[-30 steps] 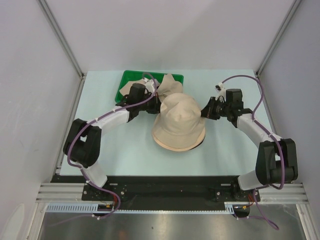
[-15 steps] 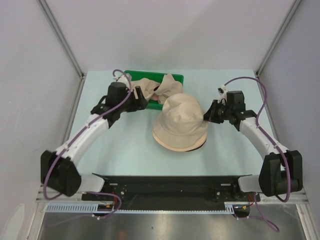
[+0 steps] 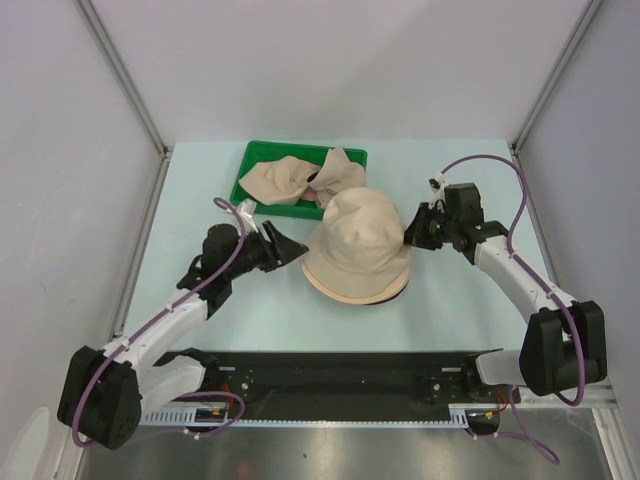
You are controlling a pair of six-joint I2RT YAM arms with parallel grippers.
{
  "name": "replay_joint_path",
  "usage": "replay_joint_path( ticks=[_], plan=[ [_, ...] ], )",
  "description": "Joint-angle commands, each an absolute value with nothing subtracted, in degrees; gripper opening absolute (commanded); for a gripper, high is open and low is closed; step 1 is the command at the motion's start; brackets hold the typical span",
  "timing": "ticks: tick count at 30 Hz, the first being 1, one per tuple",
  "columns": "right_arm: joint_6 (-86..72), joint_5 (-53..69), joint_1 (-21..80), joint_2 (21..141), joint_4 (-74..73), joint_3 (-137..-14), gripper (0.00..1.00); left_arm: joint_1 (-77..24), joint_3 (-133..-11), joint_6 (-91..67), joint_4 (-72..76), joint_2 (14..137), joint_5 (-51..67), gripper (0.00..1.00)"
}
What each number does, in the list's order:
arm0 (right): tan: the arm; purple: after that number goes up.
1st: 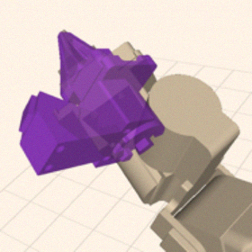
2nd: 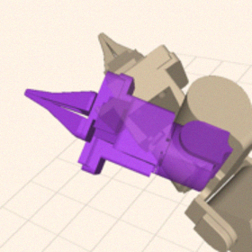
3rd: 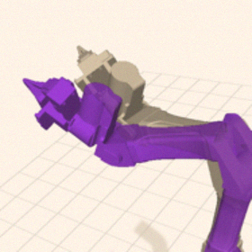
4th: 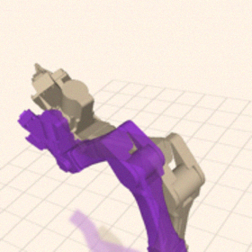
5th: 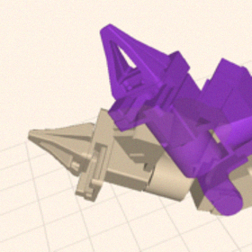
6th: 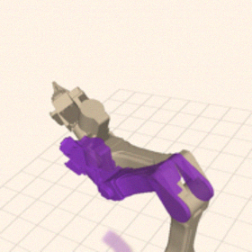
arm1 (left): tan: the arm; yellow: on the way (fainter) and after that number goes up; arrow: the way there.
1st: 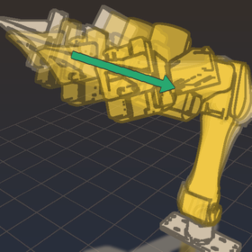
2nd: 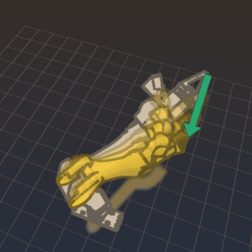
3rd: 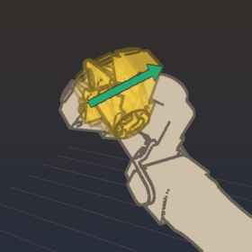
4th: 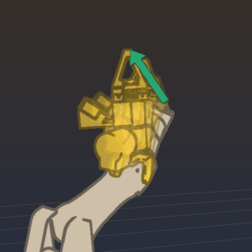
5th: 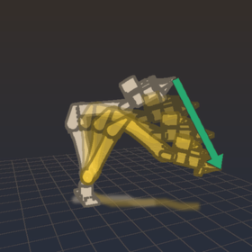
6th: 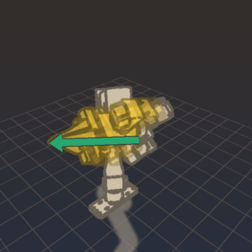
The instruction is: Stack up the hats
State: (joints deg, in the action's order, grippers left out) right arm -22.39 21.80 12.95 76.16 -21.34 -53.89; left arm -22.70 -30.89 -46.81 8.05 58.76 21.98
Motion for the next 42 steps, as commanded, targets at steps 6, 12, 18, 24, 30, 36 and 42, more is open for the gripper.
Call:
replay_joint_path(
  ticks=[6,12,18,24,30,36,42],
  plan=[
    [-22.76,20.57,15.20,74.53,-25.58,-53.96,0.00,-24.17,-29.97,-52.82,18.11,60.46,25.93,0.58],
    [-22.85,20.21,15.47,74.09,-25.84,-53.96,0.00,-24.52,-29.18,-52.38,13.63,60.64,23.03,0.57],
    [-22.94,20.30,15.64,74.44,-25.84,-54.05,0.00,-25.22,-27.69,-53.70,15.11,61.35,22.41,0.59],
    [-23.11,20.13,16.08,74.44,-25.66,-54.14,0.00,-26.89,-26.89,-55.37,19.86,63.98,23.20,0.60],
    [-23.20,19.78,16.26,74.18,-25.84,-54.05,0.00,-27.51,-24.79,-58.18,26.09,65.57,22.94,0.54],
    [-23.20,19.07,16.26,73.83,-27.68,-54.75,0.00,-27.60,-22.15,-61.78,29.09,64.78,20.57,0.16],
    [-23.38,18.11,16.35,72.60,-32.68,-56.07,0.00,-27.60,-18.99,-63.46,29.97,62.84,18.11,0.00]
  ],
)
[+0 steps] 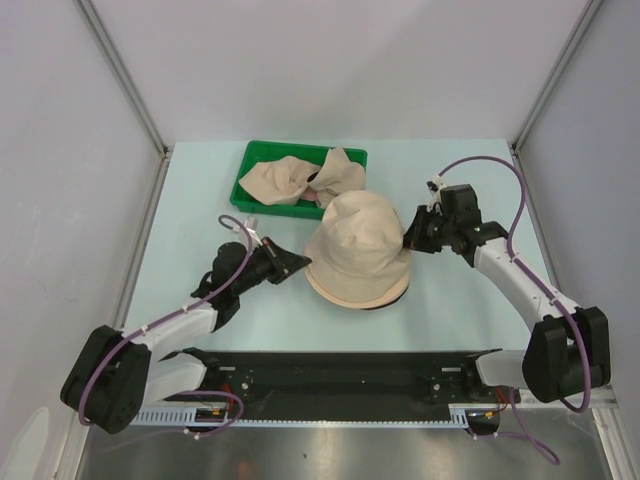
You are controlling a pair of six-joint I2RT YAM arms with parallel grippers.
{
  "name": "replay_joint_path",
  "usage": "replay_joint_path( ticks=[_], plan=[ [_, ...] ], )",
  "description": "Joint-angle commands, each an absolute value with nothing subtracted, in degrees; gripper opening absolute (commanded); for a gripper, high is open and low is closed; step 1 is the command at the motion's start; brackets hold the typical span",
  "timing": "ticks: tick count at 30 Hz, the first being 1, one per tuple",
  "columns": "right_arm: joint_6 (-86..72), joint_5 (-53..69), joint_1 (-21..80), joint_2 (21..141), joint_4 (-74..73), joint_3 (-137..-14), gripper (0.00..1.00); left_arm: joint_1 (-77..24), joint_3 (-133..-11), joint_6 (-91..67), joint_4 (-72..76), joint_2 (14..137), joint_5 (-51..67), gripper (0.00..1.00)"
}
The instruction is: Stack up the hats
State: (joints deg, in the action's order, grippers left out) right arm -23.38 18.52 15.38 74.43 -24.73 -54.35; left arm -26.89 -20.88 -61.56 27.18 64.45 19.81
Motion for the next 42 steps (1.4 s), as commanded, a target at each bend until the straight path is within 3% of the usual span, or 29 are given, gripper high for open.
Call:
replay_joint_path(
  ticks=[1,29,31,33,37,42],
  plan=[
    [-23.20,17.93,16.35,72.25,-33.13,-55.81,0.00,-27.60,-18.98,-63.20,29.19,62.75,17.84,0.00],
    [-22.67,5.27,22.32,81.48,-44.29,-47.55,0.00,-31.29,-36.37,-45.62,4.83,86.39,11.95,0.00],
    [-22.68,4.23,22.06,79.11,-44.73,-47.64,0.20,-31.81,-37.96,-45.18,4.66,87.18,12.13,0.00],
    [-22.76,3.52,21.36,77.18,-46.05,-47.46,0.50,-32.08,-40.07,-44.91,4.66,88.24,12.30,0.00],
    [-23.72,2.90,16.98,74.19,-47.98,-47.98,0.71,-32.78,-43.24,-44.04,6.77,89.64,13.53,0.00],
    [-25.31,6.42,11.08,69.27,-49.48,-53.25,0.78,-33.75,-46.93,-41.84,8.61,90.62,16.43,0.00]
  ],
)
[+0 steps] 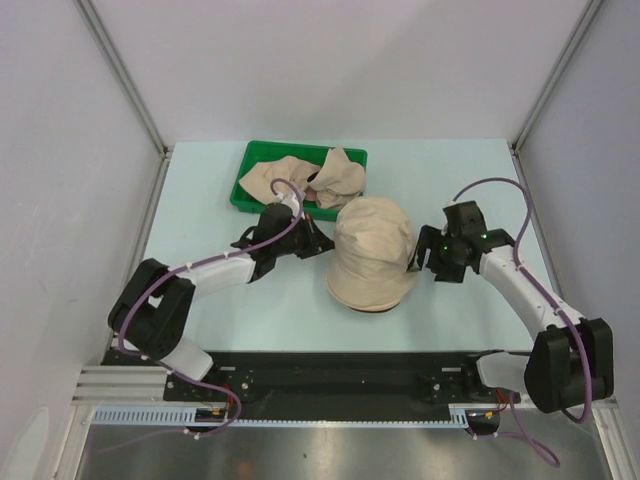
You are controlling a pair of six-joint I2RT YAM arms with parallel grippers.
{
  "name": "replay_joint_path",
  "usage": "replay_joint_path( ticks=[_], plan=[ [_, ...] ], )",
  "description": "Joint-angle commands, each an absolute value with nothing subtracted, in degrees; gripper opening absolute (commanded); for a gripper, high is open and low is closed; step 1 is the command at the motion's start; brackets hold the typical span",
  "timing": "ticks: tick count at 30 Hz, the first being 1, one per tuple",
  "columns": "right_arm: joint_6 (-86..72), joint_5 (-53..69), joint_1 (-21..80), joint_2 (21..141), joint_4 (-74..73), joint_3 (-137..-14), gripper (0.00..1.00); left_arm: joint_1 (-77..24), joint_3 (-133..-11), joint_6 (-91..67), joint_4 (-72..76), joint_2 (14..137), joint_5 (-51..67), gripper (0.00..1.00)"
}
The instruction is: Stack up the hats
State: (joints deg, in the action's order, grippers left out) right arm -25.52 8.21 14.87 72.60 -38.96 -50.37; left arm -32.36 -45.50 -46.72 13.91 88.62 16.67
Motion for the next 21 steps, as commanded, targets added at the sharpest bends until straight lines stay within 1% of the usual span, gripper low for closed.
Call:
replay_joint_path(
  ticks=[1,3,5,6,7,9,10,12,13,14,17,19,21],
  plan=[
    [-25.23,5.81,10.29,67.95,-49.83,-54.39,0.79,-33.84,-47.28,-41.57,8.18,90.18,16.96,0.01],
    [-24.87,3.44,7.66,66.45,-51.50,-57.46,0.80,-33.58,-48.69,-40.53,4.25,89.04,15.74,0.05],
    [-23.74,2.03,5.12,64.09,-52.03,-59.06,0.83,-32.96,-49.39,-39.82,1.42,85.53,13.63,0.19],
    [-23.38,1.41,4.23,63.29,-52.12,-60.72,0.86,-32.44,-49.48,-39.29,-1.55,84.13,12.84,0.27],
    [-22.86,1.32,3.26,62.41,-52.03,-61.43,0.87,-31.47,-49.57,-38.85,-2.97,80.72,11.53,0.43],
    [-21.19,1.58,1.32,60.12,-51.60,-63.62,0.89,-29.54,-49.83,-37.36,-7.61,77.19,9.85,0.62],
    [-20.49,1.84,0.97,59.51,-50.63,-64.42,0.89,-28.84,-50.70,-36.66,-9.47,75.51,7.76,0.75],
    [-19.60,2.37,0.79,58.01,-49.31,-65.47,0.89,-27.43,-52.02,-34.02,-14.64,70.77,5.37,0.84],
    [-19.43,3.24,0.70,57.57,-46.96,-65.83,0.90,-26.29,-53.77,-32.80,-16.07,69.36,4.23,0.90],
    [-19.51,4.21,0.79,56.52,-45.63,-65.66,0.90,-25.93,-54.92,-29.65,-18.17,67.08,0.91,0.92],
    [-20.91,8.60,0.79,55.29,-39.65,-63.90,0.89,-25.14,-60.37,-21.93,-20.12,66.62,-6.30,0.96],
    [-22.14,10.27,0.79,54.84,-36.23,-62.85,0.89,-24.96,-65.09,-17.86,-19.78,68.63,-7.64,0.97],
    [-22.67,12.12,0.79,54.93,-34.90,-62.67,0.89,-24.96,-68.36,-11.36,-17.76,72.92,-5.99,0.97]
  ],
)
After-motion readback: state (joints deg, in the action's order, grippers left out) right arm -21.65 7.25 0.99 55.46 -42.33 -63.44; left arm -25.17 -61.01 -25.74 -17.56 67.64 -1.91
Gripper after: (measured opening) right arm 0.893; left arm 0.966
